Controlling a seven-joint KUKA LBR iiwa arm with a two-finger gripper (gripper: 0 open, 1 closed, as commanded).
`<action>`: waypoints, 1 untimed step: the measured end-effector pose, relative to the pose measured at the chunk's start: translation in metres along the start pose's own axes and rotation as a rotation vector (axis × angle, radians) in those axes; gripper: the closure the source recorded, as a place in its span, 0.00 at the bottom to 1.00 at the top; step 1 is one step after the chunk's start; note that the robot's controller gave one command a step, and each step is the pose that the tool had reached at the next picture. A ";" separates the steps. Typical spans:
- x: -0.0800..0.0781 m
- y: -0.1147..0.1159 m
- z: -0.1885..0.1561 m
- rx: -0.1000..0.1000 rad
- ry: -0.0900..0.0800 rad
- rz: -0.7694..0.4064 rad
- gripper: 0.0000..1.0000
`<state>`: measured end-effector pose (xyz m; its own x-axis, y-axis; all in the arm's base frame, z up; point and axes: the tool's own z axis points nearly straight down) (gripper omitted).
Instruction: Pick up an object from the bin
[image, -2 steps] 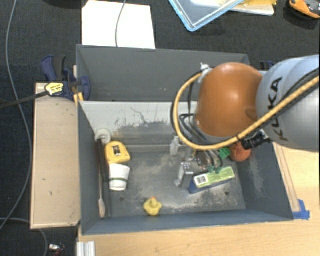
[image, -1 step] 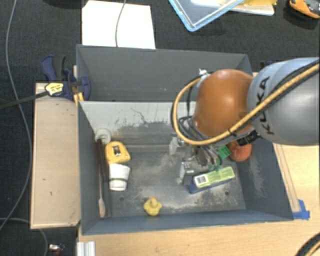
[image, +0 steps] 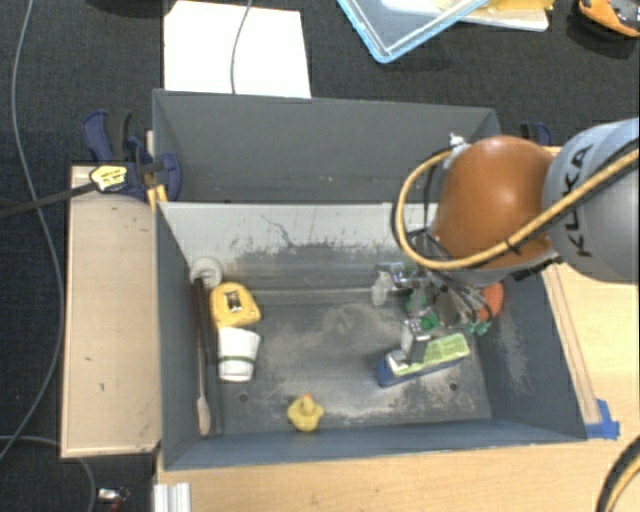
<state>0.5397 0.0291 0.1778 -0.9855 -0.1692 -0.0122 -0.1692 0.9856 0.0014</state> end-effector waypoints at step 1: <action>-0.007 -0.015 0.066 0.000 -0.001 0.007 0.00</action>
Offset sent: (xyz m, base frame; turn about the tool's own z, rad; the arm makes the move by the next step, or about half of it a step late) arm -0.0315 -0.0636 -0.1078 -0.1783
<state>0.5499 0.0155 0.1119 -0.9866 -0.1624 -0.0128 -0.1624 0.9867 0.0020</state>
